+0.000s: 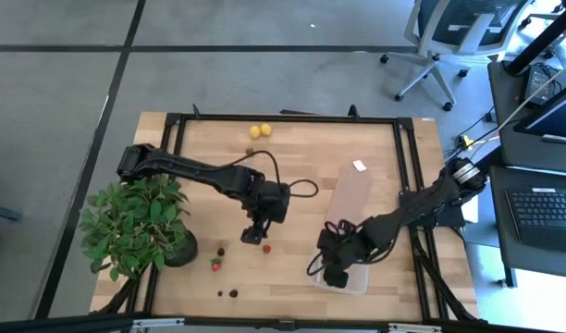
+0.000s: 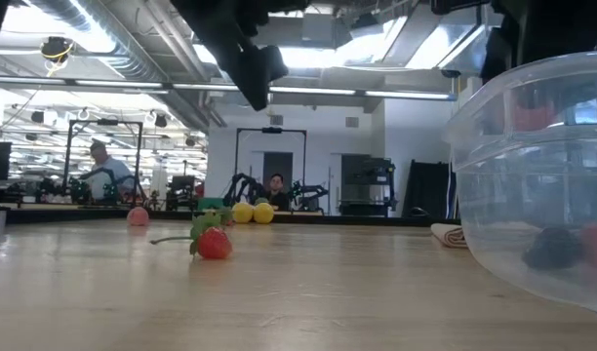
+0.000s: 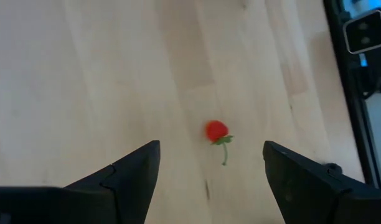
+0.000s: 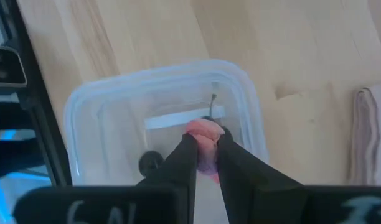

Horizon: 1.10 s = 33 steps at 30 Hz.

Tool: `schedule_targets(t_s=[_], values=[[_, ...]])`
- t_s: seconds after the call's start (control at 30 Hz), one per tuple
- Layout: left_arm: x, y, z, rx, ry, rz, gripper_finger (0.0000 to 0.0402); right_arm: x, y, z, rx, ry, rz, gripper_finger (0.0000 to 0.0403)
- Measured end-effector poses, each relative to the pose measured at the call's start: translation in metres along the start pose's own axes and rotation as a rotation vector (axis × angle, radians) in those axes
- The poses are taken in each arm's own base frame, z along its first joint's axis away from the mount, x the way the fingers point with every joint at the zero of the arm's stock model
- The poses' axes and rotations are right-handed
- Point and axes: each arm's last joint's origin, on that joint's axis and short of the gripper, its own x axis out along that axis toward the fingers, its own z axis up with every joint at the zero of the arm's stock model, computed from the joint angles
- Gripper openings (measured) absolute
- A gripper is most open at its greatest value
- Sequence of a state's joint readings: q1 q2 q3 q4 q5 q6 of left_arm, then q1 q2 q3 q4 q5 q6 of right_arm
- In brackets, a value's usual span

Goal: Pick and placing Produce into tupperware
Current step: Put the peach into the transparent container, then put the strawberry into the transparent container

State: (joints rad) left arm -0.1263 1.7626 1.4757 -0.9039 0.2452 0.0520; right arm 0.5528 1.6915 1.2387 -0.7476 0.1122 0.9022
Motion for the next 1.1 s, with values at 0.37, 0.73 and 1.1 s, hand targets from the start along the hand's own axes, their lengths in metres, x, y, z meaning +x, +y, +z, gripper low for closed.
schedule_targets(t_s=[0.37,0.73,1.1], values=[[0.006,-0.025,0.002,0.076,-0.006,0.034,0.0275,0.009,0.012,-0.006,0.023,0.103,0.062,0.0064],[0.009,-0.037,0.002,0.085,-0.006,0.086,0.0275,0.009,0.013,-0.006,0.096,0.122,0.075,0.0163],[0.039,-0.044,-0.006,-0.031,0.027,0.192,0.0275,0.009,0.014,-0.005,0.098,0.113,0.090,0.0213]])
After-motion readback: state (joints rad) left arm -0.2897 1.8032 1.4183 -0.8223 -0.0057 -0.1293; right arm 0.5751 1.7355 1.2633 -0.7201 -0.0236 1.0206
